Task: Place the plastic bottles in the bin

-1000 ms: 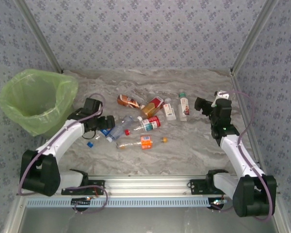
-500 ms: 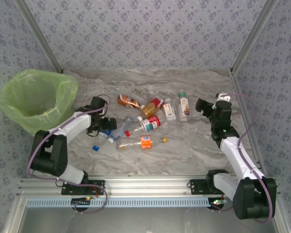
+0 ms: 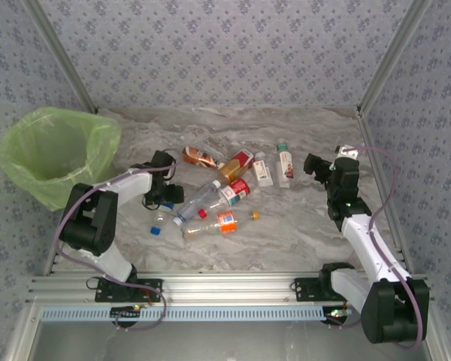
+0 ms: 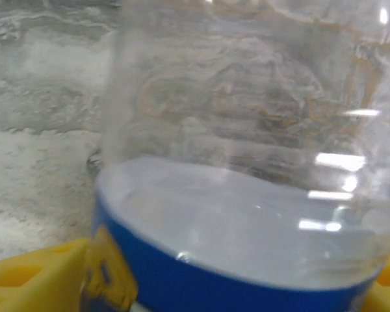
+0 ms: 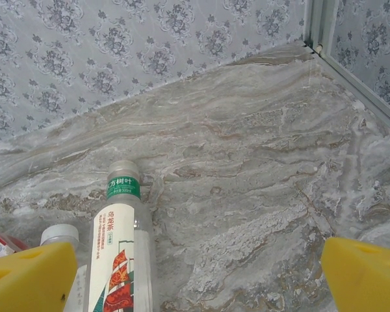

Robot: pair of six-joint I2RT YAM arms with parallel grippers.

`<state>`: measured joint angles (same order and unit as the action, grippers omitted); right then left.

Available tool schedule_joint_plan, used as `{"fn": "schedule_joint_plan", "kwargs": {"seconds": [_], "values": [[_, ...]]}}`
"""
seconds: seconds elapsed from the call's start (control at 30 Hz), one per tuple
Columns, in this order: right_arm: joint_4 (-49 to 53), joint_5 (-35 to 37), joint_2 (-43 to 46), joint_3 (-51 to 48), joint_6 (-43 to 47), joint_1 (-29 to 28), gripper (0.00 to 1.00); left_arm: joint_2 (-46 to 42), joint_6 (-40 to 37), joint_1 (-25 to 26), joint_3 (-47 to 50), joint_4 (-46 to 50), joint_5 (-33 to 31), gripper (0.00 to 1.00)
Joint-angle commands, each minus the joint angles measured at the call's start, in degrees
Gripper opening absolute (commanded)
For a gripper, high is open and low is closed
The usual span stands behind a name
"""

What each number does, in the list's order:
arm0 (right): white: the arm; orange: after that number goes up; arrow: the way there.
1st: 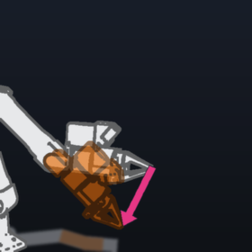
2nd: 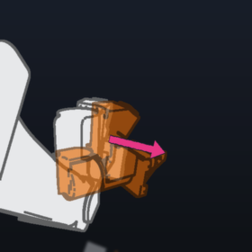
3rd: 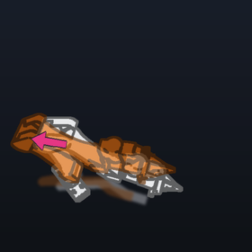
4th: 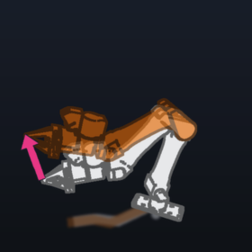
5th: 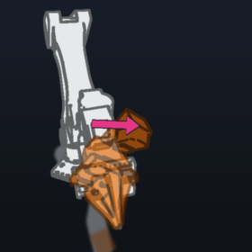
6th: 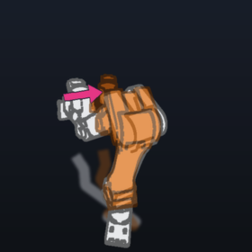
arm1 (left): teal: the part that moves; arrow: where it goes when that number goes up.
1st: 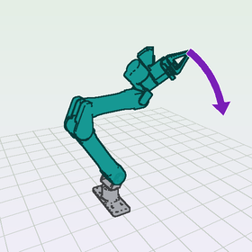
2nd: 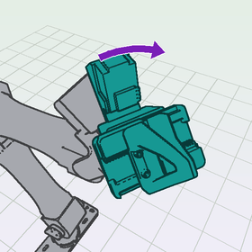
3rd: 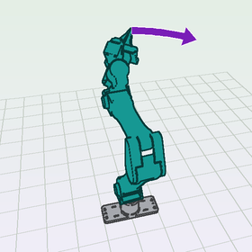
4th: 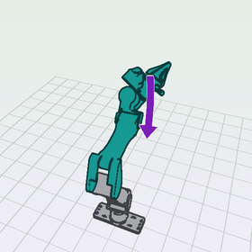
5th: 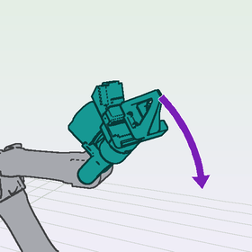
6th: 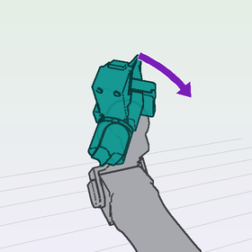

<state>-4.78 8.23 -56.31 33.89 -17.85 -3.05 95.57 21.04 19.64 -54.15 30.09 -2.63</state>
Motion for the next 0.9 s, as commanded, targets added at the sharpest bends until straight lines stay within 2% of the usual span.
{"fn": "schedule_joint_plan", "kwargs": {"seconds": [0.0, 0.23, 0.6, 0.87], "values": [[1.1, 1.2, 1.1, -0.3, -1.2, -0.4, 0.99, 1.3, 0.1, 1.7, -1.4, -2.3, -4.1, 0.75], [2.0, 1.9, 1.9, 0.0, -0.6, -0.5, 0.99, -0.5, -0.1, 3.2, -0.5, -5.2, -8.7, 0.65], [2.1, 3.8, 4.1, -1.2, -2.0, -0.5, 0.99, -7.1, 2.0, 3.2, 3.5, -11.3, -6.2, 0.53], [-1.8, -2.4, 6.2, -3.1, -2.5, -0.8, 0.99, -11.4, 2.7, 3.2, 5.0, -13.4, -5.3, 0.44]]}}
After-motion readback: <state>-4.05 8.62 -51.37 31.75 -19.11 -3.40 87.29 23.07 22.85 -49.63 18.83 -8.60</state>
